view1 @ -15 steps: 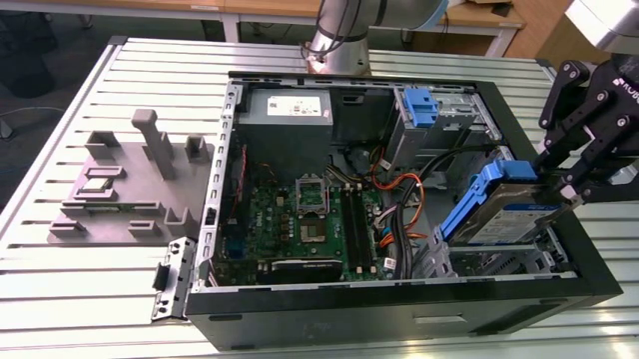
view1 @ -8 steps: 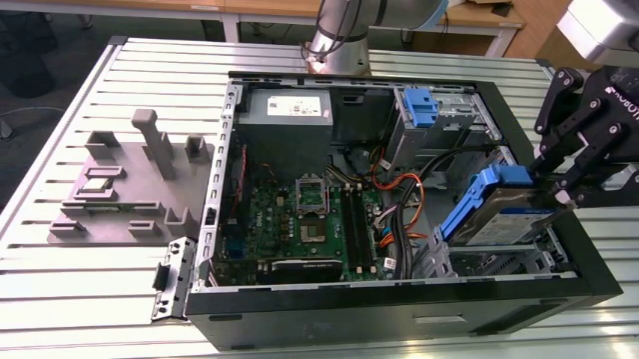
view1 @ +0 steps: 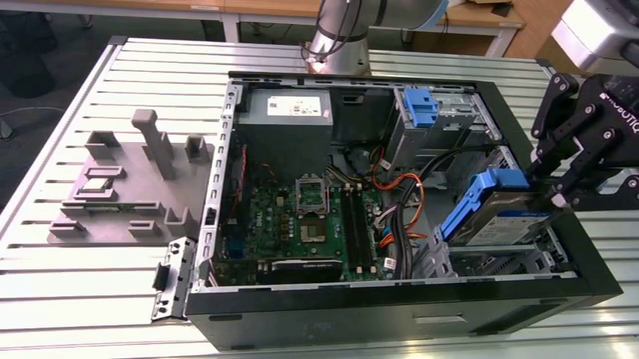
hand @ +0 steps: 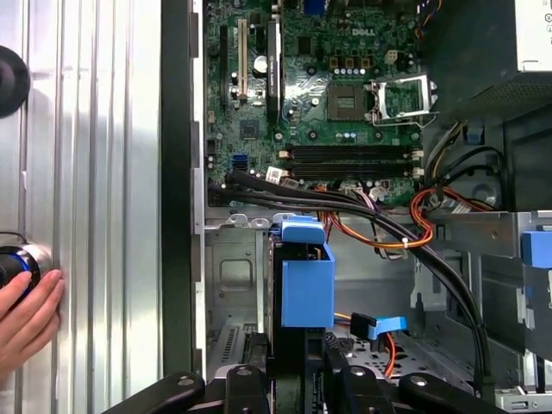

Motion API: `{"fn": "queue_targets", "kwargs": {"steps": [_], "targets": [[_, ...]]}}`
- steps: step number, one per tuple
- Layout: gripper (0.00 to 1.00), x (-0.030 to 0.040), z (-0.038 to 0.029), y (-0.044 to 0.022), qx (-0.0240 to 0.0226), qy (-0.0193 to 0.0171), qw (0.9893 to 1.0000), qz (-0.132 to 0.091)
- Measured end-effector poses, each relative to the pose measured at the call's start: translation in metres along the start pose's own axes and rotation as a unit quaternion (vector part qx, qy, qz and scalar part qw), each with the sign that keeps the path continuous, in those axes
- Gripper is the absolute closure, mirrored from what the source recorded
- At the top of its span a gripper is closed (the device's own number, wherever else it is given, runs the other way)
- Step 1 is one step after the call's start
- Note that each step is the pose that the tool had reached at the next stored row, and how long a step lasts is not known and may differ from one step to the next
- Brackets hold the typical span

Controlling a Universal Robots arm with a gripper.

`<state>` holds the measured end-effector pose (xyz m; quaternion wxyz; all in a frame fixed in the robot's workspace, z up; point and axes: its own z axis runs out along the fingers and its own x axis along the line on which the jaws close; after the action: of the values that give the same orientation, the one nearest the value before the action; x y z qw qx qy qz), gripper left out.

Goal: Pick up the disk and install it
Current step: 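Insert the disk into the insertion slot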

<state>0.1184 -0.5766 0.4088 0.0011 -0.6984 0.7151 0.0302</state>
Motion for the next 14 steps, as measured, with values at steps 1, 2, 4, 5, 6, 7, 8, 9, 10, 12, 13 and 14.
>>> {"fn": "queue_targets", "kwargs": {"steps": [1,2,4,5,6,7,8,9,10,12,13,14], "targets": [[0.65,0.0000,0.0004,0.0000,0.0000,0.0000,1.0000,0.000],[0.65,0.0001,0.0008,0.0000,0.0000,0.0000,1.0000,0.000],[0.65,0.0001,0.0013,-0.0001,0.0000,0.0000,1.0000,0.000],[0.65,0.0001,0.0016,-0.0001,0.0000,0.0000,1.0000,0.000],[0.65,0.0001,0.0018,-0.0001,0.0000,0.0000,1.0000,0.000],[0.65,0.0001,0.0018,-0.0001,0.0000,0.0000,1.0000,0.000],[0.65,0.0001,0.0019,-0.0001,0.0000,0.0000,1.0000,0.000],[0.65,0.0001,0.0023,-0.0001,0.0000,-0.0001,1.0000,0.000],[0.65,0.0001,0.0029,-0.0001,0.0000,-0.0002,1.0000,0.000],[0.65,0.0002,0.0044,-0.0002,0.0000,0.0000,1.0000,0.000],[0.65,0.0003,0.0054,-0.0002,0.0000,0.0000,1.0000,0.000],[0.65,0.0003,0.0062,-0.0002,0.0000,0.0000,1.0000,0.000]]}}
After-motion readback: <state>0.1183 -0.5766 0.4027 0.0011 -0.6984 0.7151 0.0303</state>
